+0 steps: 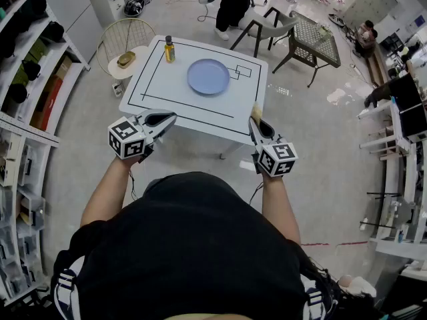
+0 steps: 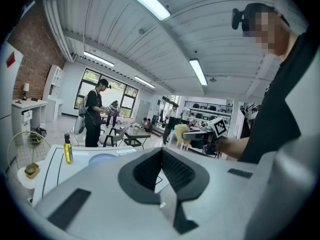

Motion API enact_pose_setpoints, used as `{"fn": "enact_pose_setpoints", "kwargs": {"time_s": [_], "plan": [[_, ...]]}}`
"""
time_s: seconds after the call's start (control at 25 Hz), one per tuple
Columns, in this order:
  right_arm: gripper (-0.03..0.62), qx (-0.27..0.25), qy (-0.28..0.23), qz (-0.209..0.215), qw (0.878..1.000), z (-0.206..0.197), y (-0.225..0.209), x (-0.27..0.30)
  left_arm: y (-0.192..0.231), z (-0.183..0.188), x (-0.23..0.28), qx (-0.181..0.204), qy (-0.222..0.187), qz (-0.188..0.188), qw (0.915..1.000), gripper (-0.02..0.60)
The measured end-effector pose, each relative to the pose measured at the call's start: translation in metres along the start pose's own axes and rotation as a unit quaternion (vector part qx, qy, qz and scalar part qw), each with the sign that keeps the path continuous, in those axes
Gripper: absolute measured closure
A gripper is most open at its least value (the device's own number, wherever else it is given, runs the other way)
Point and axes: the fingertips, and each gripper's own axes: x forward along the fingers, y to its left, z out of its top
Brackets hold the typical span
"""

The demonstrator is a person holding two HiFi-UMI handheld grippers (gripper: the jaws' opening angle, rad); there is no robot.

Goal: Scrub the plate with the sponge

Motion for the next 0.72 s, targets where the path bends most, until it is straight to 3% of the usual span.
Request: {"fn": "enact_pose_setpoints", "kwargs": {"time_s": [0.72], "plan": [[0.557,0.021,-0.011,0.01,1.0,0.01,-0.014,0.021,0.015,-0.002,0.0,-0.015,0.004,0.032,0.9994,0.574]]}}
